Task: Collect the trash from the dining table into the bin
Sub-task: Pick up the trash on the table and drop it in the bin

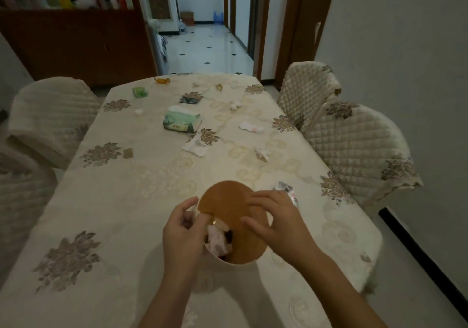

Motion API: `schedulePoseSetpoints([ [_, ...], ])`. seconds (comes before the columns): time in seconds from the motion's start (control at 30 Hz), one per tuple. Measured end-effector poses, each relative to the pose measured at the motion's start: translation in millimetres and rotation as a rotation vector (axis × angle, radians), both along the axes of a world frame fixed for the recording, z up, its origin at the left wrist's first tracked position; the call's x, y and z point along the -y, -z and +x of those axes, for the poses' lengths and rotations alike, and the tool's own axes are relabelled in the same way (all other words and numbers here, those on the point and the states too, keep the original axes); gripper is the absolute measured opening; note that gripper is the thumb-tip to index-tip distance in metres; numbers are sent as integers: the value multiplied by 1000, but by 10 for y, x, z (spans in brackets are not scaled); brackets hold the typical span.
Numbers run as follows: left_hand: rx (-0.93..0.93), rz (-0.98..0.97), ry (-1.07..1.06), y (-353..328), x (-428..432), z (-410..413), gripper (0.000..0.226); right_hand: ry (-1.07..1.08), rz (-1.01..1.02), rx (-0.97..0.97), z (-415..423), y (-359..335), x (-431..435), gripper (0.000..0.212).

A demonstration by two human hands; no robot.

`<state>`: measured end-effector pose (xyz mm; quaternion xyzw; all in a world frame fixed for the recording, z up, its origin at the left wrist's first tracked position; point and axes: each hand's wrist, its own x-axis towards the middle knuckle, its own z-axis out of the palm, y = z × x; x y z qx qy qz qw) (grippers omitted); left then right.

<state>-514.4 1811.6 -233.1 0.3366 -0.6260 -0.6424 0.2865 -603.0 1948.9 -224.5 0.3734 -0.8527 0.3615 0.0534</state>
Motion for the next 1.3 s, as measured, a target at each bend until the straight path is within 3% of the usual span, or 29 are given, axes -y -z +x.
schedulePoseSetpoints([
  [0.1,-8,0,-10,21,37,-108,28,205,-111,39,-293,107,-139,26],
  [0.27,-15,-11,-52,-6,14,-309,27,375,36,226,-902,558,-377,48],
  [0.47,8,-25,-172,-5,-129,-616,29,229,286,349,-1476,1081,-398,63],
  [0.73,40,-51,-405,43,-480,-897,28,-62,230,293,-1806,1375,-462,37],
  [0.9,16,-50,-451,59,-663,-935,29,-21,268,343,-1950,1407,-407,33],
  [1.0,-3,-38,-464,59,-712,-936,30,-40,315,315,-1978,1419,-416,18],
  [1.3,9,-1,-459,22,-739,-958,30,58,199,306,-2002,1170,-562,9],
])
